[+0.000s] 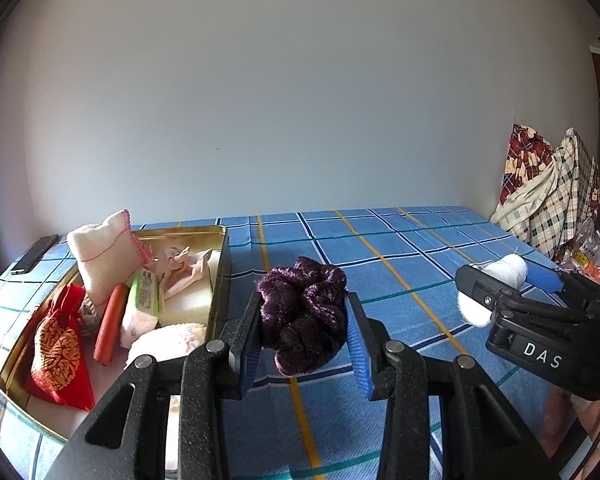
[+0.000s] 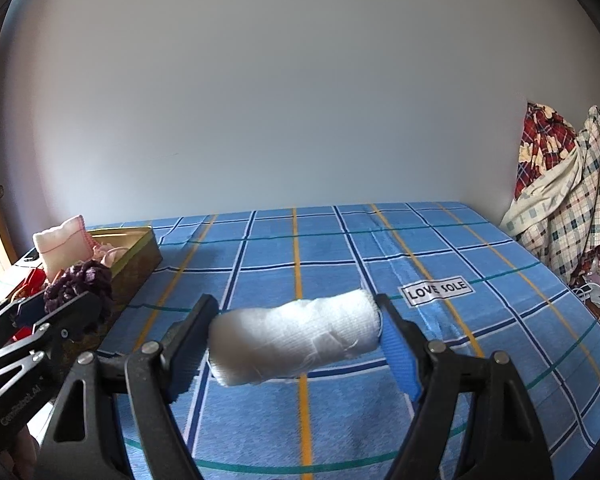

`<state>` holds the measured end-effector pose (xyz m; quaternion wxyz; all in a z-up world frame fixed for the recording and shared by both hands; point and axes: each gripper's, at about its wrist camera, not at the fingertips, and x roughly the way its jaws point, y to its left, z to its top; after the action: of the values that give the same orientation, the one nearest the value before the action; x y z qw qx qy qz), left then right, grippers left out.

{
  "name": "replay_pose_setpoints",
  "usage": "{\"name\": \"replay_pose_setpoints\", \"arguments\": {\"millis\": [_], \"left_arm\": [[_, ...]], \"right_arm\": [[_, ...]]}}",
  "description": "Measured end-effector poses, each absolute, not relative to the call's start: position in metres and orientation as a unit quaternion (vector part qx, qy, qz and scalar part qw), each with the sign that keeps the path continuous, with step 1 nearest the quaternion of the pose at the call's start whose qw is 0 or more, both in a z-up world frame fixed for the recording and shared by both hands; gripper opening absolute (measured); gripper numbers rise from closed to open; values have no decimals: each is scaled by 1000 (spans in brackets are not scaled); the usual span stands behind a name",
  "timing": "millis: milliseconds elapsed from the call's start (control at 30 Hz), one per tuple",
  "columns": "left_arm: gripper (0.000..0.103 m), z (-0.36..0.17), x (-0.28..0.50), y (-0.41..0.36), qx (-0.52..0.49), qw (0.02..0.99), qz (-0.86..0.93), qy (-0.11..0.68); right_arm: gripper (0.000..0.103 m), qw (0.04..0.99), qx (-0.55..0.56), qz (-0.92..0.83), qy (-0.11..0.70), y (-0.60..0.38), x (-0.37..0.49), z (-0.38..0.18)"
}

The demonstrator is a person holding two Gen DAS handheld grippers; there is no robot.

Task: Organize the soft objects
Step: 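Carry the purple scrunchie with the left tool while the right tool carries the white roll to the tin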

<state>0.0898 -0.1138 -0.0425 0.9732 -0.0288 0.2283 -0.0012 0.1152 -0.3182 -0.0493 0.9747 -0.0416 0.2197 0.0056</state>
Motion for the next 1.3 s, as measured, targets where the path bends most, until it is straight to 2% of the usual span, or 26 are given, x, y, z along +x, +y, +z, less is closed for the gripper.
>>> {"name": "replay_pose_setpoints", "arguments": {"millis": [400,1300], "left_arm": [[41,-41,74,-79,-48,973,30,224],[41,-39,62,-53,-63,971,58,223]], "right_arm": [[79,975,-56,35,214,-292,111,-51],[79,972,-69,66,216,-257,105,-58]]}}
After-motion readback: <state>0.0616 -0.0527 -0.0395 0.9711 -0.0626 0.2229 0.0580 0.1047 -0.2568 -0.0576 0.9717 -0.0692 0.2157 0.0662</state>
